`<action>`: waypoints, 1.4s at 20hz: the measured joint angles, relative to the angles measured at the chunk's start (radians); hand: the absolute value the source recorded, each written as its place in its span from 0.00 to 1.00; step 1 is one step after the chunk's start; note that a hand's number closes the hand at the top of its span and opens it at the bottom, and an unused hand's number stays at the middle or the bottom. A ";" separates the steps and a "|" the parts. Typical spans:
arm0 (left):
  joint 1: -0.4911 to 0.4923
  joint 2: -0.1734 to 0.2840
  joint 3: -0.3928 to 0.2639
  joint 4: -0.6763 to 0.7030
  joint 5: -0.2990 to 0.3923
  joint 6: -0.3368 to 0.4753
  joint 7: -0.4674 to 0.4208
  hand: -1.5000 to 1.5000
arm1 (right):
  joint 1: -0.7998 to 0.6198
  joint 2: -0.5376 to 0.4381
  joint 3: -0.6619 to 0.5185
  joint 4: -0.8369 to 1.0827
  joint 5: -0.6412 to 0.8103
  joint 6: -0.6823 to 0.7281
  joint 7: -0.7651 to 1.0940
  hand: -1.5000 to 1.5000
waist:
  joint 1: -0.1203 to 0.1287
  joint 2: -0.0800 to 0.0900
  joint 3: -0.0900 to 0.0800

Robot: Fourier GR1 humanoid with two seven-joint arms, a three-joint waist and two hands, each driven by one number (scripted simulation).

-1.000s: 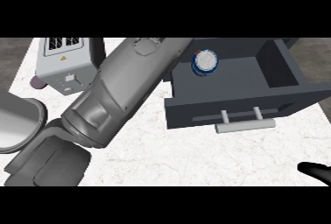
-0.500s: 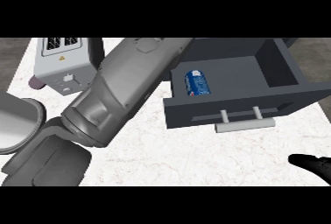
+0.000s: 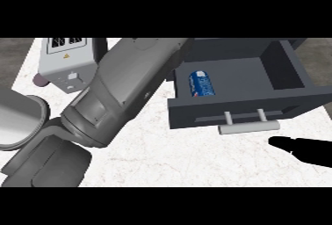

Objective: Pick up the can, place it into the drawer and close the drawer

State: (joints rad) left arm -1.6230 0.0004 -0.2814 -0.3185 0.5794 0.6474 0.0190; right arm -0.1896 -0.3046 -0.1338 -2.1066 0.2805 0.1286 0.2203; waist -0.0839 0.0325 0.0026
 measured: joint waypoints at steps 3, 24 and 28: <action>-0.002 0.000 0.005 0.006 0.013 0.001 -0.019 0.00 | -0.035 -0.014 0.055 0.054 0.110 -0.017 -0.019 0.00 | 0.015 -0.002 -0.001; 0.017 0.050 0.006 -0.012 -0.013 -0.041 0.007 0.00 | -0.345 0.073 0.264 0.863 0.648 -0.348 -0.239 0.00 | 0.099 -0.022 -0.002; 0.040 0.072 0.006 -0.044 -0.024 -0.044 0.025 0.00 | -0.441 0.104 0.236 1.057 0.702 -0.457 -0.256 0.00 | 0.117 -0.022 -0.002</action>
State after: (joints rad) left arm -1.5827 0.0723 -0.2757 -0.3623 0.5558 0.6033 0.0437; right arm -0.6301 -0.2001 0.1024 -1.0497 0.9822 -0.3280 -0.0357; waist 0.0328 0.0101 0.0009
